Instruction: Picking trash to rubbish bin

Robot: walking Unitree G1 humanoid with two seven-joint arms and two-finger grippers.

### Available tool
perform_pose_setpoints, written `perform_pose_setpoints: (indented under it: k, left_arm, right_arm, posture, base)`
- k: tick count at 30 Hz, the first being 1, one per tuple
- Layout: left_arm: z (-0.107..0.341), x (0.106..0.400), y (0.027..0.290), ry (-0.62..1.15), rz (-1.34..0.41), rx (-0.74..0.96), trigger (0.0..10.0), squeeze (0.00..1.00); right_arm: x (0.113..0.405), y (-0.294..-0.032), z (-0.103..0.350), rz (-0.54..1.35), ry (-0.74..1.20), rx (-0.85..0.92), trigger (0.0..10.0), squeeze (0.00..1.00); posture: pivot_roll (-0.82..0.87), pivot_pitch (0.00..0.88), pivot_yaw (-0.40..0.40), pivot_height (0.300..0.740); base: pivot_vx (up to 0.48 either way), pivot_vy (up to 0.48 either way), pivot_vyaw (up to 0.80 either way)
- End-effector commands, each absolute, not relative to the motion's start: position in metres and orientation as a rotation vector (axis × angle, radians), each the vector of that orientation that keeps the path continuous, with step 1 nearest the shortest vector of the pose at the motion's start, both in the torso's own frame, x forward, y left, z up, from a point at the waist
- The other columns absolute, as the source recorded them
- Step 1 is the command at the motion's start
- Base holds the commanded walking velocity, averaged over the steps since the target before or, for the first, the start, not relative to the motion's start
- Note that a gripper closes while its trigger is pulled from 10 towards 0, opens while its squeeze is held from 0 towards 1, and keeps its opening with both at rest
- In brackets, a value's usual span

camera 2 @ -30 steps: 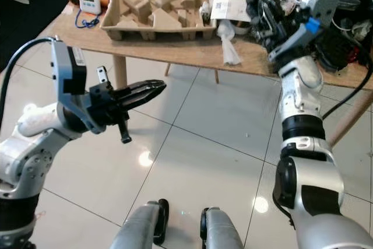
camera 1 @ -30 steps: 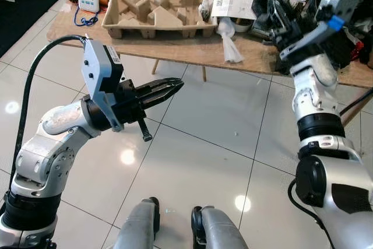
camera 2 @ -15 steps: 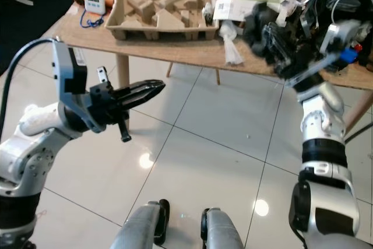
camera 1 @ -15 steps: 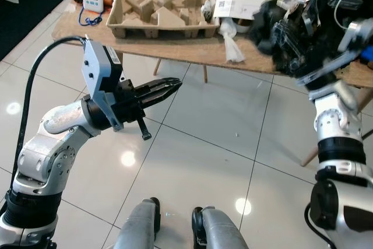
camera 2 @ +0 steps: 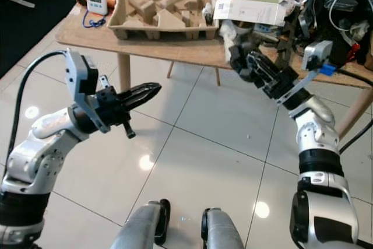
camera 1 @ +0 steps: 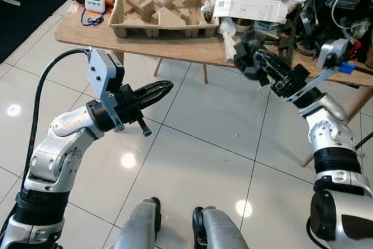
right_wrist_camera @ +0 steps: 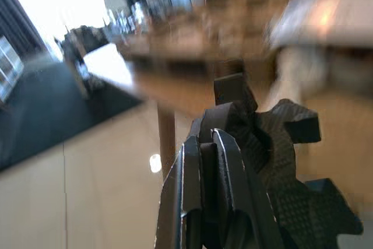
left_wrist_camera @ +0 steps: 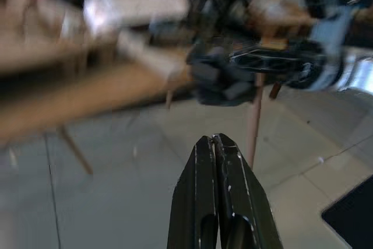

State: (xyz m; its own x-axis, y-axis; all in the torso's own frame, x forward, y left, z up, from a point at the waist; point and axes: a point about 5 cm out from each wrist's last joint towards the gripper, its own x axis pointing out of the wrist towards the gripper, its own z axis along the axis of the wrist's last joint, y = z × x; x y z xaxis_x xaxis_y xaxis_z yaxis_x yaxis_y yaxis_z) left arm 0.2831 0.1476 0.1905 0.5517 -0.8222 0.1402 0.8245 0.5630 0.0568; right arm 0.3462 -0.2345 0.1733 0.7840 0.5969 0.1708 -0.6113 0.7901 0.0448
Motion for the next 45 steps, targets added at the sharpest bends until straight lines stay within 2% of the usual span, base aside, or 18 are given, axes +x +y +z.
perform_pose_setpoints:
  k: [1, 3, 9, 12, 19, 21, 25, 30, 35, 45]
  left_arm:
    - [0.163, 0.285, 0.153, -0.065, -0.920, -0.038, 10.0, 0.00]
    - [0.163, 0.285, 0.153, -0.065, -0.920, -0.038, 10.0, 0.00]
    - [0.095, 0.291, 0.179, 0.161, -0.686, -0.095, 10.0, 0.00]
    - [0.058, 0.284, 0.193, 0.279, -0.568, -0.133, 10.0, 0.00]
    - [0.025, 0.274, 0.209, 0.402, -0.416, -0.157, 10.0, 0.00]
    - [0.004, 0.263, 0.219, 0.479, -0.313, -0.172, 10.0, 0.00]
    - [-0.008, 0.254, 0.225, 0.531, -0.249, -0.181, 10.0, 0.00]
    - [-0.038, 0.226, 0.237, 0.662, -0.094, -0.191, 10.0, 0.00]
    - [-0.050, 0.210, 0.241, 0.727, -0.037, -0.188, 10.0, 0.00]
    - [-0.070, 0.179, 0.241, 0.842, 0.034, -0.191, 10.0, 0.00]
  right_arm:
    - [0.344, -0.235, 0.146, 0.602, -0.024, 0.068, 10.0, 0.00]
    - [0.344, -0.235, 0.146, 0.602, -0.024, 0.068, 10.0, 0.00]
    - [0.340, -0.238, 0.101, 0.423, 0.193, 0.016, 10.0, 0.00]
    - [0.332, -0.243, 0.078, 0.305, 0.298, 0.005, 10.0, 0.00]
    - [0.321, -0.251, 0.054, 0.158, 0.398, 0.015, 10.0, 0.00]
    - [0.307, -0.256, 0.034, 0.057, 0.482, 0.019, 10.0, 0.00]
    - [0.296, -0.259, 0.020, -0.005, 0.540, 0.028, 10.0, 0.00]
    - [0.262, -0.267, -0.013, -0.168, 0.682, 0.044, 10.0, 0.00]
    - [0.246, -0.268, -0.026, -0.215, 0.750, 0.040, 10.0, 0.00]
    - [0.232, -0.266, -0.038, -0.262, 0.814, 0.058, 10.0, 0.00]
  posture:
    - [0.11, 0.194, 0.019, 0.740]
    - [0.11, 0.194, 0.019, 0.740]
    - [0.11, 0.195, 0.017, 0.740]
    - [0.10, 0.196, 0.015, 0.740]
    - [0.10, 0.193, 0.015, 0.740]
    - [0.09, 0.186, 0.012, 0.740]
    - [0.09, 0.185, 0.011, 0.740]
    - [0.09, 0.180, 0.009, 0.740]
    - [0.10, 0.177, 0.010, 0.740]
    - [0.10, 0.188, 0.012, 0.740]
  base:
    - [0.000, 0.000, 0.00]
    - [0.000, 0.000, 0.00]
    - [0.000, 0.000, 0.00]
    - [0.000, 0.000, 0.00]
    - [0.000, 0.000, 0.00]
    - [0.000, 0.000, 0.00]
    - [0.000, 0.000, 0.00]
    - [0.000, 0.000, 0.00]
    - [0.000, 0.000, 0.00]
    - [0.000, 0.000, -0.80]
